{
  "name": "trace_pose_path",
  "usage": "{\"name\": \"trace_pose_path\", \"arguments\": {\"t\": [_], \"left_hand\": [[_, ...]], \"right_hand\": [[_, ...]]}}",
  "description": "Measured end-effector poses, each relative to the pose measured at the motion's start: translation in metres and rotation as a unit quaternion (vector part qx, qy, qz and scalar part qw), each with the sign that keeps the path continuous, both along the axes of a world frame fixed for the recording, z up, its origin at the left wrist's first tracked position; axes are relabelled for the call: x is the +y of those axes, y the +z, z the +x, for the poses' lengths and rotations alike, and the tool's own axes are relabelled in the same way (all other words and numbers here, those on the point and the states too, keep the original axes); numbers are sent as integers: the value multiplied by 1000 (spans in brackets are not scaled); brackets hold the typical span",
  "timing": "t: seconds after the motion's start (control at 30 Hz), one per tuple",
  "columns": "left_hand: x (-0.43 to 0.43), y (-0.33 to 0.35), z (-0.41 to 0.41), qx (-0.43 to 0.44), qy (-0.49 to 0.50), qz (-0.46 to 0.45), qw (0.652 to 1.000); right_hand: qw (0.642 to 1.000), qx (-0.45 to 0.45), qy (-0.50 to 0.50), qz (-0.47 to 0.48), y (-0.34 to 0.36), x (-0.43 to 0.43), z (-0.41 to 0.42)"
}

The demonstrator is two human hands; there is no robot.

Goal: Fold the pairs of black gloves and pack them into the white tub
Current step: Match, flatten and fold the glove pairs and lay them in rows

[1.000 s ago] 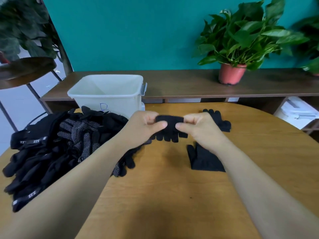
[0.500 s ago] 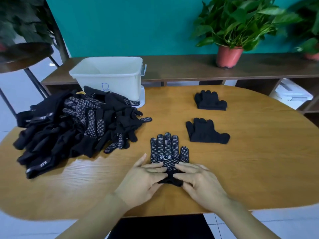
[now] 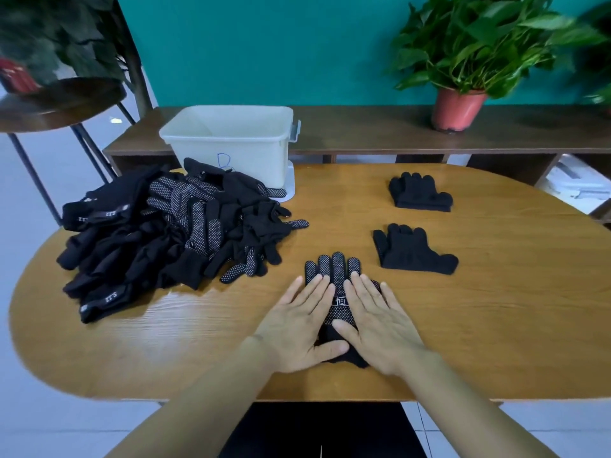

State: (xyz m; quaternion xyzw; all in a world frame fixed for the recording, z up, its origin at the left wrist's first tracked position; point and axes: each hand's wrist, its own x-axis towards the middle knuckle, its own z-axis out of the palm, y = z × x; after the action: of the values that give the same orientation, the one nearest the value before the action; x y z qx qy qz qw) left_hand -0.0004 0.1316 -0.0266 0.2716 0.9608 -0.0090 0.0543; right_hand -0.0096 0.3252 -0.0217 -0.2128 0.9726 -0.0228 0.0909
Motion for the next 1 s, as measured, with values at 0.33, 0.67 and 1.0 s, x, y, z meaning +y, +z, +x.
{"name": "trace_pose_path", "arguments": {"t": [0.33, 0.67, 1.0], "left_hand": [[-36, 12, -11, 89, 17, 93, 992], [-141, 43, -72, 223, 159, 127, 953], [-158, 35, -121, 246, 138, 128, 951]], "right_hand": [[995, 43, 2, -88, 24, -11, -14], [953, 235, 64, -181, 50, -77, -96], [953, 239, 63, -177, 57, -142, -184]]}}
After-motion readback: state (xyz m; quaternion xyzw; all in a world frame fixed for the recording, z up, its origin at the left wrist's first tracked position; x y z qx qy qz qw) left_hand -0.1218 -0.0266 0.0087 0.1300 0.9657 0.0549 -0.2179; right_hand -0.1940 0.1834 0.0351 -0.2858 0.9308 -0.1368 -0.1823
